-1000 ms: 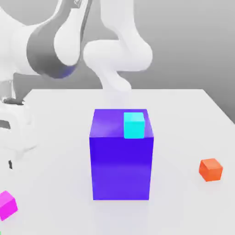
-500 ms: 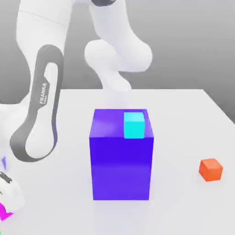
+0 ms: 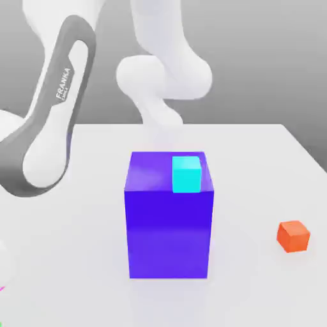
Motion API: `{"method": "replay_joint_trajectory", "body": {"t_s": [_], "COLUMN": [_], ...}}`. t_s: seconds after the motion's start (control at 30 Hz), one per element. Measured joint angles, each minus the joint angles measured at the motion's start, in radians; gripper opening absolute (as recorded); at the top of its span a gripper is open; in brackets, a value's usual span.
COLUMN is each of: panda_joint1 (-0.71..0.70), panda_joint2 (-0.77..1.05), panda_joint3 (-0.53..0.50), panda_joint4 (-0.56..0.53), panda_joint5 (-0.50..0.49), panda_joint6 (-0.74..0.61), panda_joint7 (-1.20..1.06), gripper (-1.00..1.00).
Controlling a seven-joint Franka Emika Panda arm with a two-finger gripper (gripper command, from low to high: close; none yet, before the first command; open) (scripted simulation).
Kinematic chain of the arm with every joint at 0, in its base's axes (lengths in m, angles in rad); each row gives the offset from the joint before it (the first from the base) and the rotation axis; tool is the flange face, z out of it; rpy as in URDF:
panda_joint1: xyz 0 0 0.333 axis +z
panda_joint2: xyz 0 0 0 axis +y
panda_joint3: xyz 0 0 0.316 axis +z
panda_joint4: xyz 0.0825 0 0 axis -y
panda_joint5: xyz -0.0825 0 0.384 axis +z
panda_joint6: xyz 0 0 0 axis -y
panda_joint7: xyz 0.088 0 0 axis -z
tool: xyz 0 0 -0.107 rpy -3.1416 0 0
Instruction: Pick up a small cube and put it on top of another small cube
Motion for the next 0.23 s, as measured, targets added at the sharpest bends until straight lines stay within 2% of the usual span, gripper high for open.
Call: {"method": "replay_joint_trajectory", "body": {"t_s": [0.1, 0.13, 0.23], "panda_joint1": [-0.013, -0.018, -0.018], "panda_joint2": [0.089, 0.115, 0.115], "panda_joint3": [0.028, 0.037, 0.037], "panda_joint4": [0.034, 0.038, 0.038], "panda_joint5": [0.033, 0.044, 0.044], "panda_joint6": [0.053, 0.074, 0.074], "panda_joint7": [-0.016, -0.023, -0.023], "gripper": [-1.0, 1.0, 1.0]}}
